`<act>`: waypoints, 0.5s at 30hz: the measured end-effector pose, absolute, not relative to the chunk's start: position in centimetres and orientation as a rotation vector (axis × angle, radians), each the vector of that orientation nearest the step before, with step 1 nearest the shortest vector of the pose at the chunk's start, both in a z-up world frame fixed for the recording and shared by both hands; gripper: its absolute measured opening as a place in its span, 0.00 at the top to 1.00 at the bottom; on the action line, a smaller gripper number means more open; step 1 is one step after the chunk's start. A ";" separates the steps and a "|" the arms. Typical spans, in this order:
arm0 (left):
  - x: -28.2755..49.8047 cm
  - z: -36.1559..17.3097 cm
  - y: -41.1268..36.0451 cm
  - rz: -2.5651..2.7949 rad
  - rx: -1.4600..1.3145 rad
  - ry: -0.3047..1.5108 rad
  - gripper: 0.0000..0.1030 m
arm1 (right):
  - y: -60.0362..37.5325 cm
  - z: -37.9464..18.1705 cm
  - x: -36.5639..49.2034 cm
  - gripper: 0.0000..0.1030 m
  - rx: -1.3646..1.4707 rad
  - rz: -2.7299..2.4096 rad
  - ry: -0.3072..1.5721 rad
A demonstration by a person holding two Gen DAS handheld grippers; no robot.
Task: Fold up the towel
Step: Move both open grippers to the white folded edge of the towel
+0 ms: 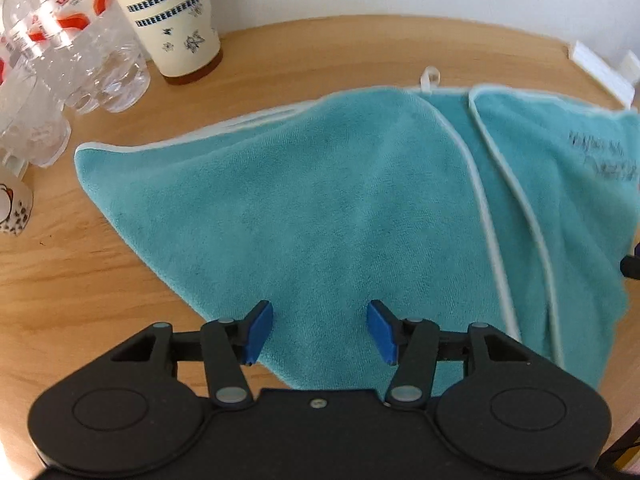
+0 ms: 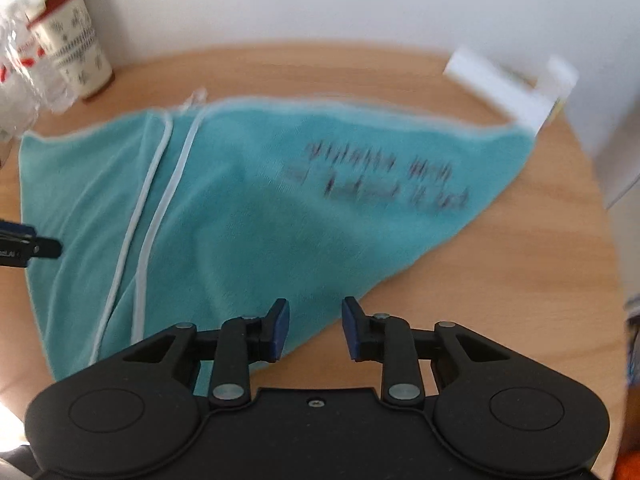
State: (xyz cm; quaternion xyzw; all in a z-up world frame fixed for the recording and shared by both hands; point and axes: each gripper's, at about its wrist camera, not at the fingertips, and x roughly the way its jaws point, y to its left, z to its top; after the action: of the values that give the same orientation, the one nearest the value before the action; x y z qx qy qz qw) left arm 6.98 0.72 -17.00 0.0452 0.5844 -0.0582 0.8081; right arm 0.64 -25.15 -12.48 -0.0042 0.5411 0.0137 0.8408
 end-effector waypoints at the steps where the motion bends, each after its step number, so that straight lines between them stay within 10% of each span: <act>1: 7.2 -16.3 0.2 -0.160 0.073 1.230 0.48 | -26.2 -12.1 1.3 0.68 0.004 0.019 1.121; 15: 6.9 -18.0 -12.8 -0.532 0.142 1.200 0.47 | -33.3 -14.6 11.6 0.69 0.004 0.019 1.051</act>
State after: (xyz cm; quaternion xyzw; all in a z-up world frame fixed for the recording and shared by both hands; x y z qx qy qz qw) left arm 6.87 -12.80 -18.00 0.0662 0.5572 -0.2470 0.7900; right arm 11.65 -33.34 -14.58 0.0021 0.5016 0.0091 0.8651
